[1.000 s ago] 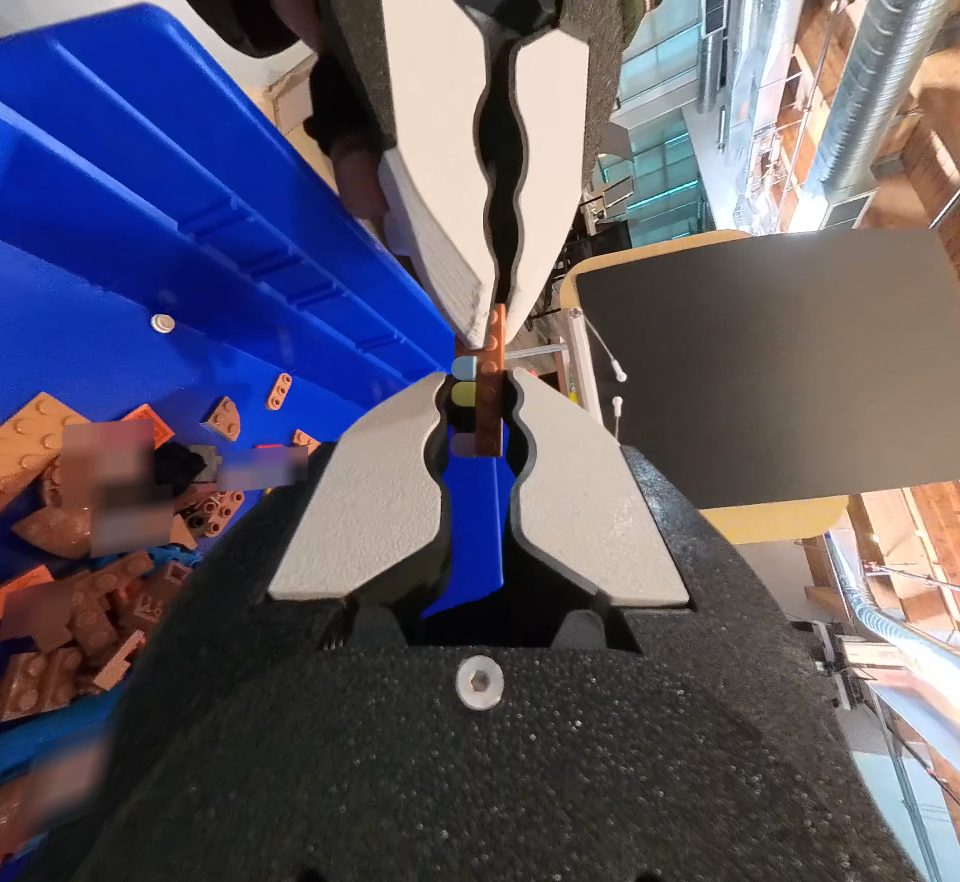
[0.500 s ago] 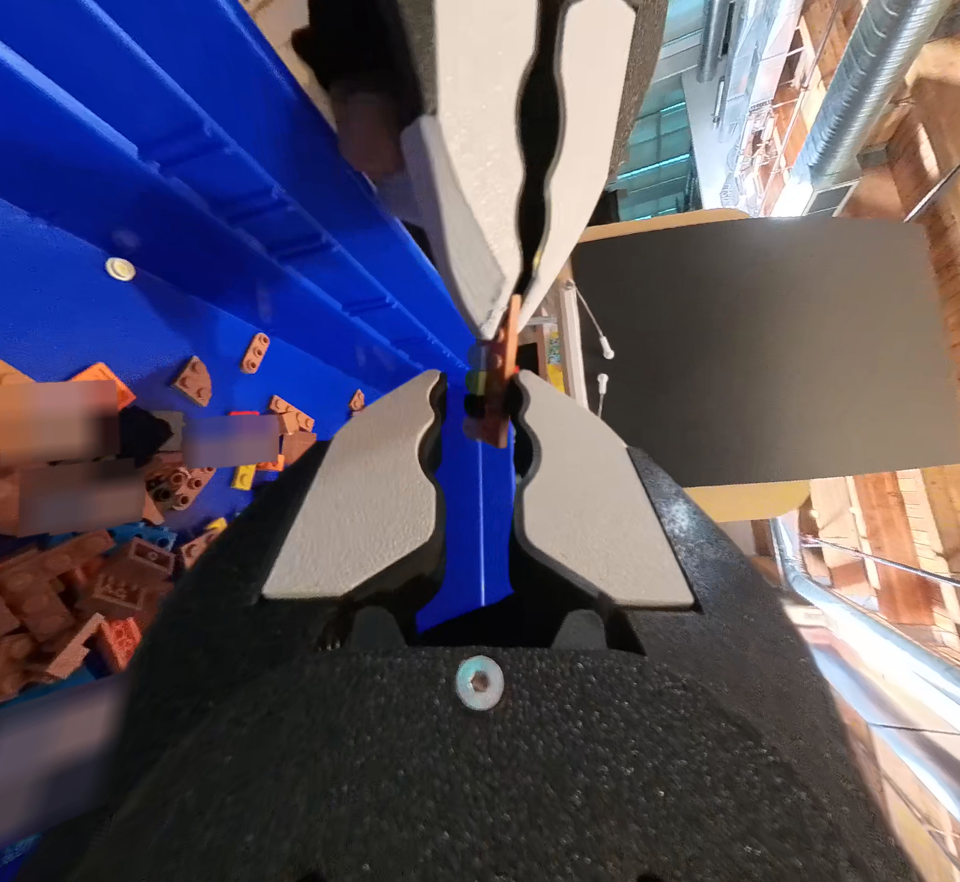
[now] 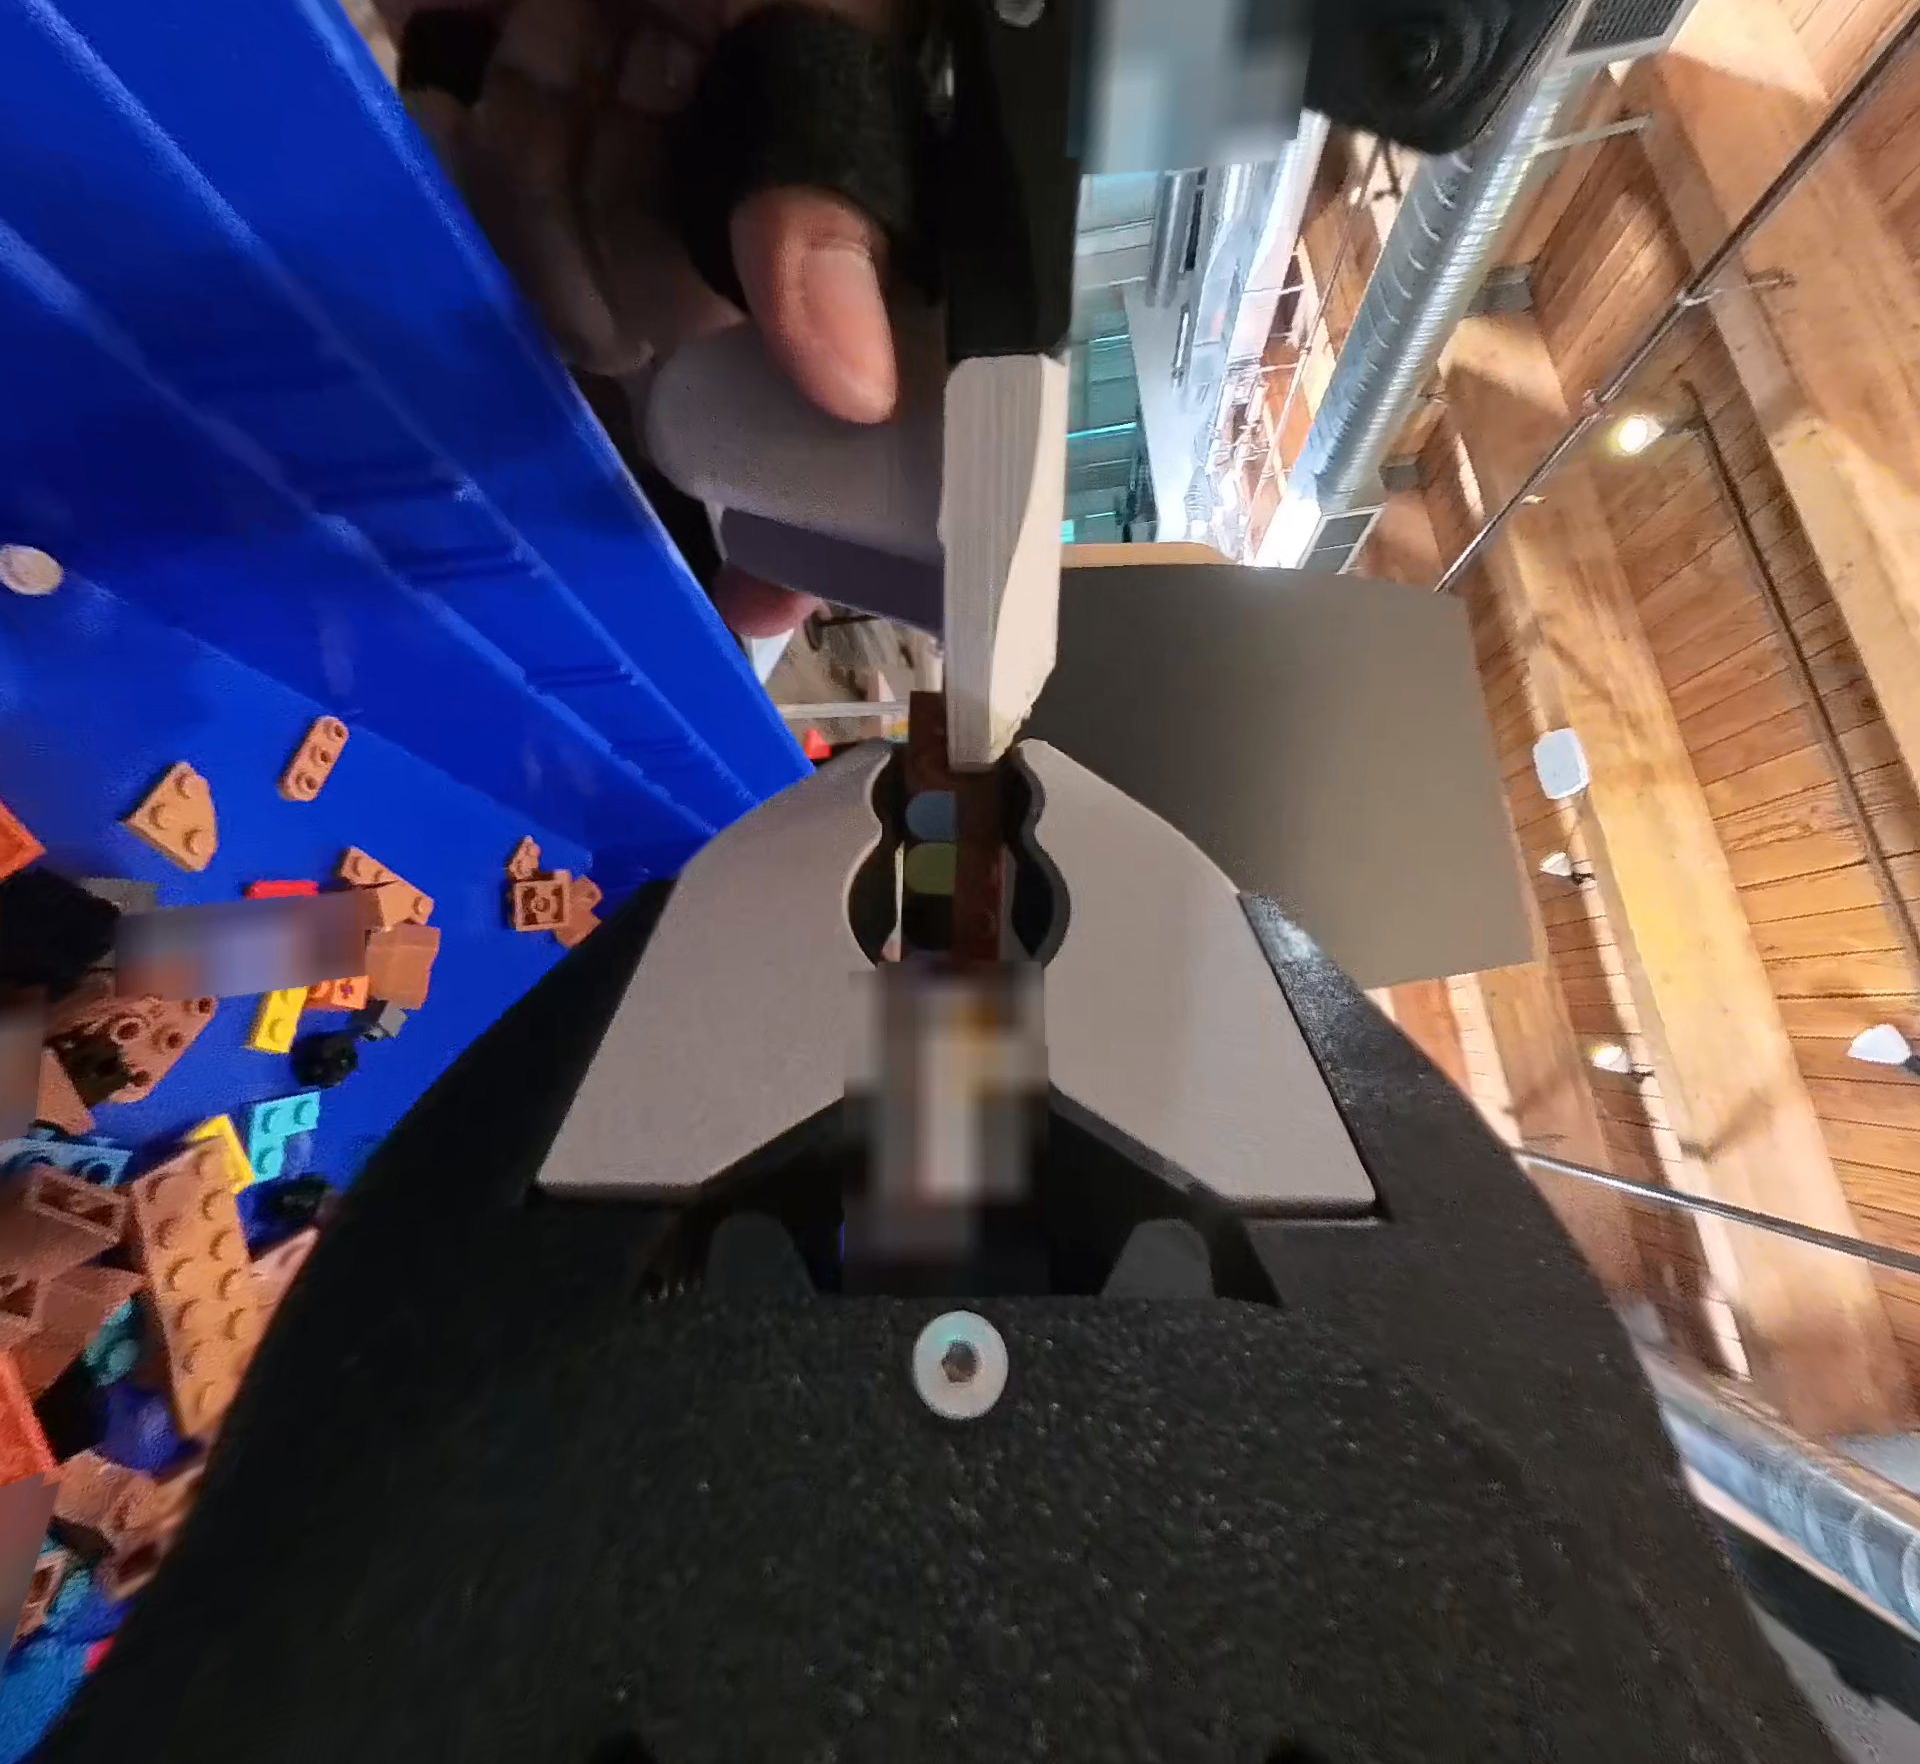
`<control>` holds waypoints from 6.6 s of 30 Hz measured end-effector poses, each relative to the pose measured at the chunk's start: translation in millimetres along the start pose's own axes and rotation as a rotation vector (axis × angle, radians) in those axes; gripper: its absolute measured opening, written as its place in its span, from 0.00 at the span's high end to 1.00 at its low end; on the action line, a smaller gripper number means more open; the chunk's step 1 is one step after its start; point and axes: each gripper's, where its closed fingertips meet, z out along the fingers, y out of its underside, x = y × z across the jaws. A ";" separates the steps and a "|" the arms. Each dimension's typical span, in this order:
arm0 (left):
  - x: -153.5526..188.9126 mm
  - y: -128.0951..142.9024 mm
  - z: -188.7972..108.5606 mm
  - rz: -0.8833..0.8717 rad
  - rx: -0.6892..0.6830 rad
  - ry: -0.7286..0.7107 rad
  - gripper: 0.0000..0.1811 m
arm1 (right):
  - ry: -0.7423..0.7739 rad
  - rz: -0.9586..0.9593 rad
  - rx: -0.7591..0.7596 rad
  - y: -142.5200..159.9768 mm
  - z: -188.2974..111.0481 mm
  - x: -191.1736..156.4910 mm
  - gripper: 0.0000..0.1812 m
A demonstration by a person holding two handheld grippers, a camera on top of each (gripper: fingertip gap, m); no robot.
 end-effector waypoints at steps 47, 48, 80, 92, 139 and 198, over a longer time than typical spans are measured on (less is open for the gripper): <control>-14.6 29.1 -0.2 0.212 -0.266 -0.160 0.97 | -0.177 0.064 -0.119 20.4 10.6 -32.6 0.91; -14.8 29.6 -1.0 0.264 -0.290 -0.180 0.97 | -0.179 0.071 -0.118 19.8 10.9 -32.9 0.91; -19.6 41.7 -1.6 0.821 -0.559 -0.374 0.97 | -0.288 0.069 -0.164 24.2 12.5 -51.9 0.93; -18.1 34.6 -4.3 0.416 -0.399 -0.266 0.97 | -0.216 0.051 -0.173 28.0 15.6 -40.7 0.81; -7.7 25.8 -3.7 0.195 -0.311 -0.166 0.97 | -0.155 0.031 -0.211 32.6 17.7 -31.9 0.90; -12.5 44.4 -2.0 0.997 -0.631 -0.384 0.96 | -0.325 0.061 -0.252 37.9 18.0 -62.0 0.90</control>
